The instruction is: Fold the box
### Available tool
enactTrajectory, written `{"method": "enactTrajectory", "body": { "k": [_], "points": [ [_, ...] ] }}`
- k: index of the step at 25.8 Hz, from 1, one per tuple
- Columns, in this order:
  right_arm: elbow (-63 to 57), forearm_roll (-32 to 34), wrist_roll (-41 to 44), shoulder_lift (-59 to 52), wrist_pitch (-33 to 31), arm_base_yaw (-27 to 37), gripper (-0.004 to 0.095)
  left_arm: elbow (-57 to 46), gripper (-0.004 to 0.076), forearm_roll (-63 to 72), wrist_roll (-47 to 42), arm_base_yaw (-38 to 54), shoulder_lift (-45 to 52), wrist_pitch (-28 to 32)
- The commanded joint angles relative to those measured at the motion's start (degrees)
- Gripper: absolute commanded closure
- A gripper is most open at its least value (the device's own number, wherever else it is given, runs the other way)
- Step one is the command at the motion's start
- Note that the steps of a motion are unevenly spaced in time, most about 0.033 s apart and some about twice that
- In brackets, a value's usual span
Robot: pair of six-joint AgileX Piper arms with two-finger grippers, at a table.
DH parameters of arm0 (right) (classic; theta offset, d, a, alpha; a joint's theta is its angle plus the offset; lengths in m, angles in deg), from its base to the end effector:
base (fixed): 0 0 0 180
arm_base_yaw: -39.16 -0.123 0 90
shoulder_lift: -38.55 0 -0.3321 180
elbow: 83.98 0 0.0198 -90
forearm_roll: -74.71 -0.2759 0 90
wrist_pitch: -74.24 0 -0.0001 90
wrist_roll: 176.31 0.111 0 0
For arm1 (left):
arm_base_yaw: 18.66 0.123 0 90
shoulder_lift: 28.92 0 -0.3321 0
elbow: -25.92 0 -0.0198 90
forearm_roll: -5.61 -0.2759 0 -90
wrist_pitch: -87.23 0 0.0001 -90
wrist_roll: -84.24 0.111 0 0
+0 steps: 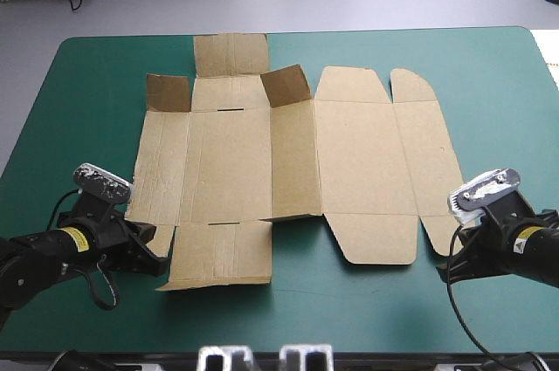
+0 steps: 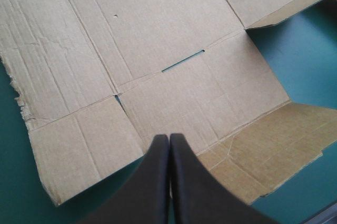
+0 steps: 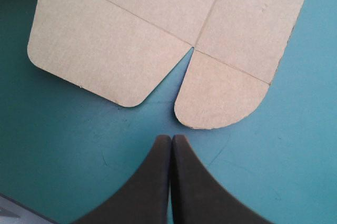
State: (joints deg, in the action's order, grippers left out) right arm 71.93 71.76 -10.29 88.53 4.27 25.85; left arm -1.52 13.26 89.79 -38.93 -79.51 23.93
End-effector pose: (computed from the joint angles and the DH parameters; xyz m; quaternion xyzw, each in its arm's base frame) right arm 0.1071 0.0309 0.3823 -0.2234 0.9242 0.0239 0.3087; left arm 0.1118 -0.0554 0.3703 0.2020 0.9196 -0.1079 0.3192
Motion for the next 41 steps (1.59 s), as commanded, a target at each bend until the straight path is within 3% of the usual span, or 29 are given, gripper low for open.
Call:
{"method": "enactTrajectory", "body": {
  "k": [1, 4, 21, 25, 31, 37, 41],
  "points": [
    [1.5, -2.8, -1.9, -0.1, 6.0, -0.1, 0.0932, 1.4, 0.0734, 1.8, -0.7, -0.1, -0.3, 2.5],
    [1.5, -6.4, -4.2, -0.1, 6.9, -0.1, 0.0932, 1.4, 0.0734, 1.8, -0.7, -0.1, -0.3, 2.4],
    [1.5, -7.1, -5.4, -0.1, 6.2, -0.1, 0.0932, 1.4, 0.0734, 2.2, 0.0, -0.1, -0.3, 1.8],
    [1.5, -7.1, -5.4, -0.1, 6.2, -0.1, 0.0933, 1.4, 0.0733, 1.4, 0.0, -0.1, -1.6, 3.9],
    [1.5, -7.3, -5.7, -0.1, 6.3, -0.1, 0.0932, 2.7, 0.0707, 0.3, 1.8, -0.1, -13.7, 11.9],
    [1.5, -7.4, -6.5, -0.1, 6.4, -0.1, 0.0932, 8.3, 0.0707, 14.8, 16.5, 0.0, -28.2, 9.8],
    [1.5, -8.3, -7.4, -0.1, 6.4, -0.1, 0.0932, 12.1, 0.0708, 21.3, 22.3, 5.5, -33.5, 5.9]
  ]
}}
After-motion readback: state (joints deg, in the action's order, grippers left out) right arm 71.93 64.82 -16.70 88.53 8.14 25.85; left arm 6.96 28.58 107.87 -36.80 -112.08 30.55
